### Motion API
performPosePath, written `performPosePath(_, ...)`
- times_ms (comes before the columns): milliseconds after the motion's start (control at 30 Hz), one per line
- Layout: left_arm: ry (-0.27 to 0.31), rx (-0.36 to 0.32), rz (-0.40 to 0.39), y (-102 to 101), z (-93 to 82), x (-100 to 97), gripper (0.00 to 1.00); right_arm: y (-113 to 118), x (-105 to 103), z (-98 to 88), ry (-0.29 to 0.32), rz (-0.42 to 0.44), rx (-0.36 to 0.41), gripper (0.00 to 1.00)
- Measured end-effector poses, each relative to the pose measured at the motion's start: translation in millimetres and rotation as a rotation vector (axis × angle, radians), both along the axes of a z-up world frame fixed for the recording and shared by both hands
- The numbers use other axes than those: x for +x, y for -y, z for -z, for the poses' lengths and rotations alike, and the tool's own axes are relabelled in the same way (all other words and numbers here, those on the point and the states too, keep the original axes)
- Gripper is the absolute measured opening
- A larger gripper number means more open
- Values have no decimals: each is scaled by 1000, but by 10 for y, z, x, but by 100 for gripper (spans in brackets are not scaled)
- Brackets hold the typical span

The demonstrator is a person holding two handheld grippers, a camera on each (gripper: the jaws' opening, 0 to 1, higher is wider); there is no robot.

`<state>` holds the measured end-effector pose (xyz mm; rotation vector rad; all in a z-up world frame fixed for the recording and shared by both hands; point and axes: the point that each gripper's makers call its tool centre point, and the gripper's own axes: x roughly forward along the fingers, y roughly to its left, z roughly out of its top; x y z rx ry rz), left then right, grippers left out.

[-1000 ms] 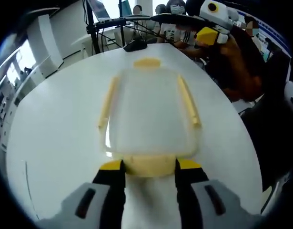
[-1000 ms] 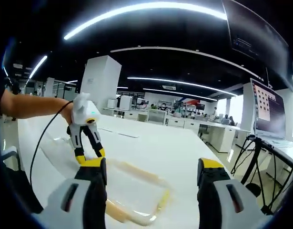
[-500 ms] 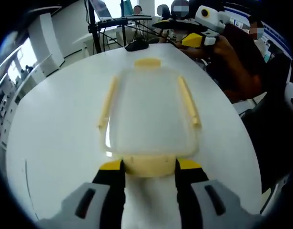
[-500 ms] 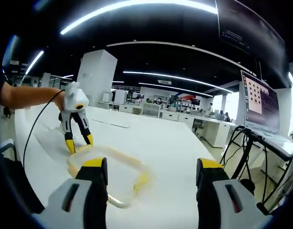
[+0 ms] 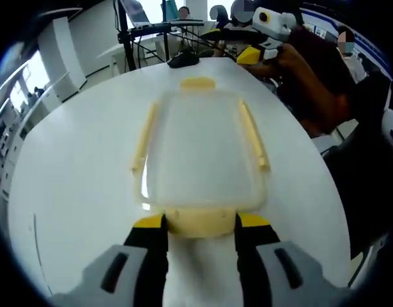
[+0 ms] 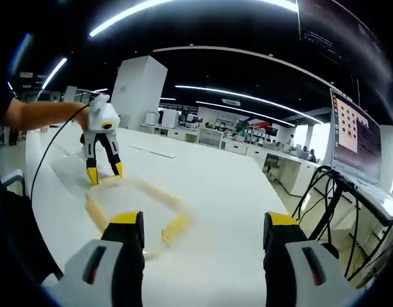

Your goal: Snap each plastic latch of the storage box into its locked position after aligning the lid with the box until every specified latch is closed and the lid sits flush.

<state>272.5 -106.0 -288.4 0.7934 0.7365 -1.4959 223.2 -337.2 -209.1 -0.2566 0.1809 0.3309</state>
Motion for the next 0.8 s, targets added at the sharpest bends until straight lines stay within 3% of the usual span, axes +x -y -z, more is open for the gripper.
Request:
performPosePath(567,0,-2,0,-9,1,6,40,-32,139,93,-33,-24,-51,77)
performPosePath(800,3,13,4,-6,8,-8,40,1,233,146,-47,-9,-37,77)
